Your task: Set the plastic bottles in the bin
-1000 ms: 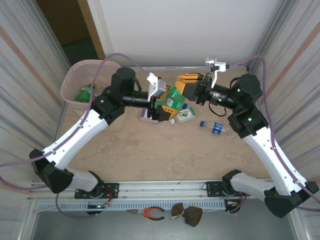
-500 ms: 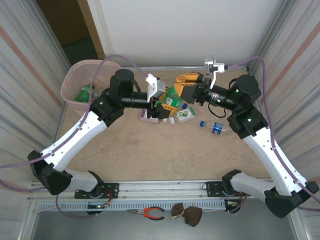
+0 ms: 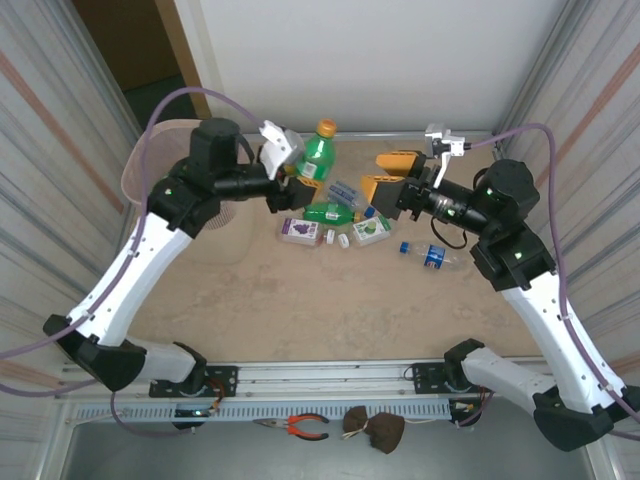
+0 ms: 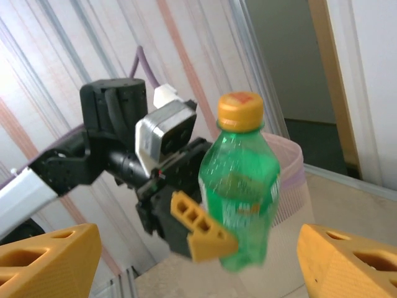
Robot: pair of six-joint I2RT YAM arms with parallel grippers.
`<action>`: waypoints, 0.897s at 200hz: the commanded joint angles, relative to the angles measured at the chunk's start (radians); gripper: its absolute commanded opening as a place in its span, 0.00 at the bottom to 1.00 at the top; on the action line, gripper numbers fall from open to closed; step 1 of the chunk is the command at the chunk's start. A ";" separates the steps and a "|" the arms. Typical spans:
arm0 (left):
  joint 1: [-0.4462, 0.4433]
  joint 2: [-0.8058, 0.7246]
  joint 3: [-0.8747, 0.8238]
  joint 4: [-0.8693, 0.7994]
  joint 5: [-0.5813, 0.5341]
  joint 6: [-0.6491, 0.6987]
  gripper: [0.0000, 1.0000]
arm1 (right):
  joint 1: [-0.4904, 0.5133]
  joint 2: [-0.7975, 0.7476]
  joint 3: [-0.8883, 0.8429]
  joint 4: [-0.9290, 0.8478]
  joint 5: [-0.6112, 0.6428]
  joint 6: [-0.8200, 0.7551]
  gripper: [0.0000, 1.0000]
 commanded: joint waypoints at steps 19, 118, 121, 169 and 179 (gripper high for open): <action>0.143 -0.020 0.128 -0.296 -0.230 0.006 0.52 | -0.017 -0.007 0.017 -0.028 0.011 -0.029 0.82; 0.483 0.136 0.274 -0.585 -0.496 0.012 0.52 | -0.018 0.017 0.028 -0.040 0.009 -0.027 0.82; 0.487 0.143 0.279 -0.590 -0.503 0.011 0.52 | -0.018 0.018 0.029 -0.040 0.010 -0.026 0.82; 0.562 0.281 0.317 -0.634 -0.594 0.014 0.53 | -0.018 0.021 0.038 -0.052 0.012 -0.030 0.82; 0.580 0.303 0.320 -0.632 -0.602 0.015 0.54 | -0.017 0.021 0.038 -0.051 0.010 -0.033 0.82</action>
